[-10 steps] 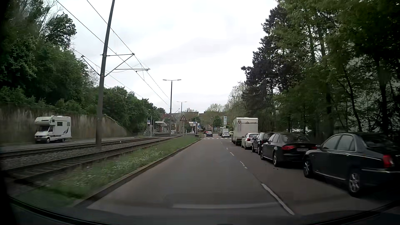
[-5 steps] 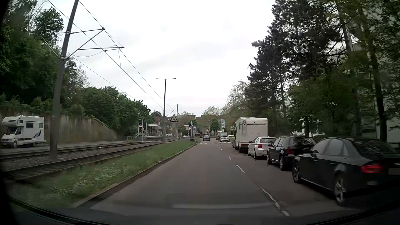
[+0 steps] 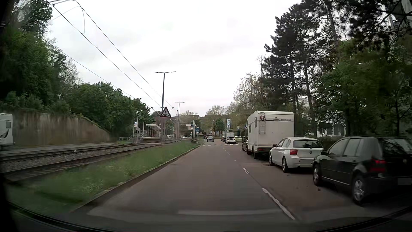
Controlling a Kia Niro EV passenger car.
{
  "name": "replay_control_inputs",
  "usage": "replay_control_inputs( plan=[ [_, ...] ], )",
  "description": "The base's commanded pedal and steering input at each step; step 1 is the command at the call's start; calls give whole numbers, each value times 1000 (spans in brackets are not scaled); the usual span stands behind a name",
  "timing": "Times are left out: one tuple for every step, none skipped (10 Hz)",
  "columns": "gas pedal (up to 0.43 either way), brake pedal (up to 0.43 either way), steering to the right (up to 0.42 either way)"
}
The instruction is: Follow the waypoints while adhering to traffic rules and regulations
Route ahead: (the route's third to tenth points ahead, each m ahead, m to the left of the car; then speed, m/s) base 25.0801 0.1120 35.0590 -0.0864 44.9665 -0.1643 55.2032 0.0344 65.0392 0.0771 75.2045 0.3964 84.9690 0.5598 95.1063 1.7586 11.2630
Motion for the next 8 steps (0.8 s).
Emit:
replay_control_inputs(
  plan=[
    [79,0,4],
    [87,0,3],
    [87,0,0],
    [98,0,-1],
    [98,0,-1],
    [98,0,-1],
    [98,0,-1],
    [98,0,-1]
  ],
)
